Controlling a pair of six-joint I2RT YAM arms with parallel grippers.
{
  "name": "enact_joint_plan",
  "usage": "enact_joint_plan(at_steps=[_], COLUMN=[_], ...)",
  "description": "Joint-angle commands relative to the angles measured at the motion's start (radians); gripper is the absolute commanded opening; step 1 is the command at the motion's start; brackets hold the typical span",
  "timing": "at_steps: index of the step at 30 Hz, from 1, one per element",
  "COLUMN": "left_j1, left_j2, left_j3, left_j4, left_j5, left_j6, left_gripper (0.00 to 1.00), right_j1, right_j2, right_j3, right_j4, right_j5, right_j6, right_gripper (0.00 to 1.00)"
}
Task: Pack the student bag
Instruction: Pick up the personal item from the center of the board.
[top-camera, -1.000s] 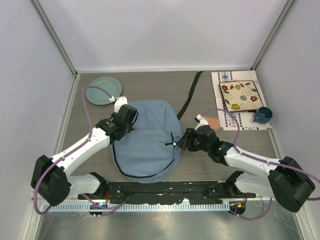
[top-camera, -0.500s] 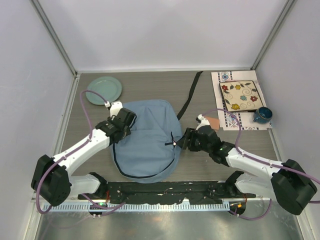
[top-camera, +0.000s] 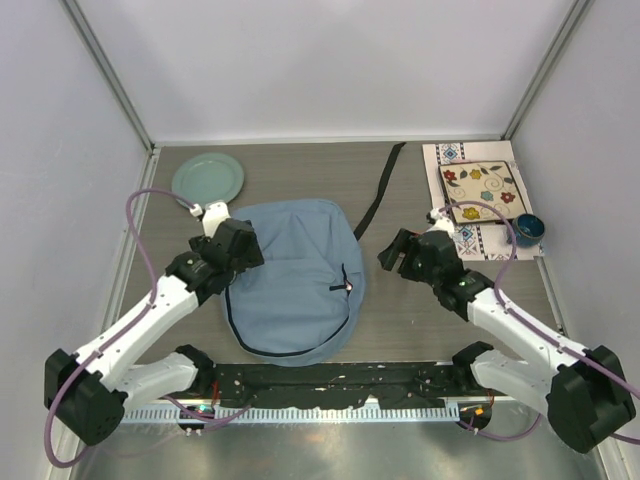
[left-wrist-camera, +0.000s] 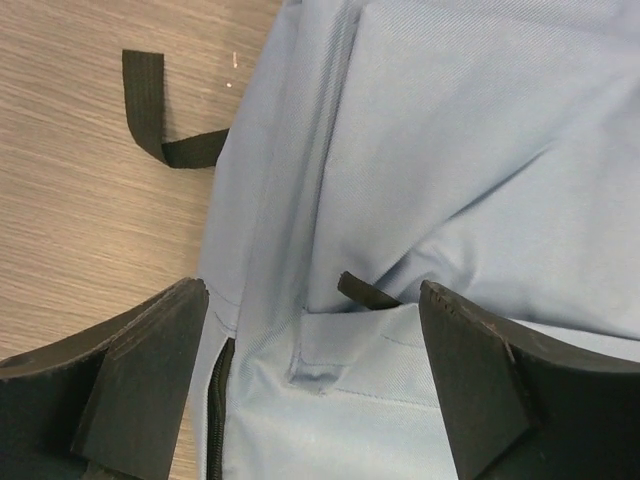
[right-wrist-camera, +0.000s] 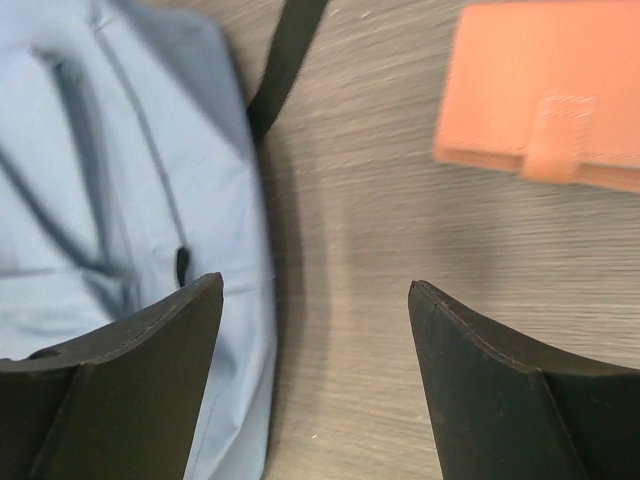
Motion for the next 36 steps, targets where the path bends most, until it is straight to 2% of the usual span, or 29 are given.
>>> enact_joint_plan(at_steps=[1, 7, 9, 10, 12, 15, 19, 23, 30, 36], left_j1=[0.006, 0.006, 0.006, 0.006, 0.006, 0.006, 0.003, -0.044, -0.142, -0.204], left_j2=[-0.094, -0.144, -0.153, -0.156, -0.156, -0.151, -0.142, -0.11, -0.055, 0.043], left_j3=[0.033, 0.037, 0.034, 0.03, 0.028, 0.045, 0.071, 0.102, 0.134, 0.212], left_j4=[-0.007, 0.022, 0.039, 0.063, 0.1, 0.102, 0.126, 0.135, 0.195, 0.218], left_j5=[0.021, 0.123, 0.176, 0.199, 0.25, 0.273, 0.331, 0.325, 0.299, 0.275], left_j6=[-0.007, -0.031, -0.034, -0.036, -0.05, -0.074, -0.088, -0.097, -0.111, -0.087], left_gripper=[0.93, 1.0, 1.0, 1.0, 1.0, 1.0, 1.0, 1.0, 1.0, 1.0], right_j1=[-0.095, -0.275, -0.286, -0.292, -0.304, -0.313, -0.32, -0.326, -0.32, -0.292], right_j2=[0.037, 0.167, 0.187, 0.212, 0.253, 0.37, 0.468, 0.585, 0.64, 0.62], right_j3=[0.096, 0.176, 0.208, 0.24, 0.306, 0.373, 0.4, 0.443, 0.392, 0.31], right_j4=[-0.08, -0.092, -0.089, -0.083, -0.084, -0.144, -0.117, -0.118, -0.078, -0.097], right_j5=[0.103, 0.086, 0.132, 0.134, 0.114, 0.158, 0.187, 0.161, -0.036, -0.079], right_j6=[-0.056, -0.045, -0.093, -0.119, -0.175, -0.165, -0.169, -0.192, -0.217, -0.248], right_gripper=[0.8, 0.82, 0.82, 0.86, 0.86, 0.87, 0.88, 0.88, 0.87, 0.86])
